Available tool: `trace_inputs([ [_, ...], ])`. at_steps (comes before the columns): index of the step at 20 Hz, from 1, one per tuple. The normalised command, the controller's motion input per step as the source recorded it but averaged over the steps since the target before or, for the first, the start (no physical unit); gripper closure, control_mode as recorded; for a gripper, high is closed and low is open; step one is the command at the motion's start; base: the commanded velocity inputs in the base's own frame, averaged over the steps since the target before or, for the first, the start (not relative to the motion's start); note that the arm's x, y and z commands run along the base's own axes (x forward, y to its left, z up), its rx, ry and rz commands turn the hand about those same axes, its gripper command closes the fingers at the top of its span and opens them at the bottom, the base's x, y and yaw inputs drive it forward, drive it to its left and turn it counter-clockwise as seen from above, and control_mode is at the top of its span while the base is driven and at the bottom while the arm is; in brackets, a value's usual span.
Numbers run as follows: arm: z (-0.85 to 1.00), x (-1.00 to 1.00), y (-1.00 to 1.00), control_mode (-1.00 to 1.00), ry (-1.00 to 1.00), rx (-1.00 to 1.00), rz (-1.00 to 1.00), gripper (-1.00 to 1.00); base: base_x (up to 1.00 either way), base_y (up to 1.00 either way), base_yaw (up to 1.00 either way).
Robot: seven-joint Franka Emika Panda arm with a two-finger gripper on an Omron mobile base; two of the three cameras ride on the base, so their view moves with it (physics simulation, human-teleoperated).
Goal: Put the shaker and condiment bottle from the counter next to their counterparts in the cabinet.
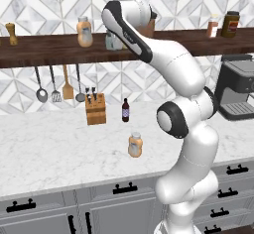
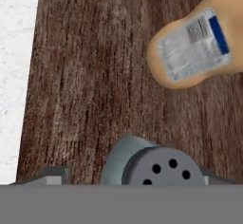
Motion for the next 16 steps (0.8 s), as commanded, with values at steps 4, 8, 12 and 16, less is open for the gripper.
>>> trace_inputs([
  [4, 0.00, 0.00, 0.00, -1.00, 0.00, 0.00, 0.04, -1.00, 0.00, 0.00, 0.00],
  [8, -0.03, 0.00, 0.00, -1.00, 0.00, 0.00, 0.04, -1.00, 0.00, 0.00, 0.00],
  [12, -0.02, 0.00, 0.00, -1.00, 0.00, 0.00, 0.01, -1.00, 0.00, 0.00, 0.00],
  [16, 0.00, 0.02, -0.19, -1.00, 0.00, 0.00, 0.00, -1.00, 0.00, 0.00, 0.00],
])
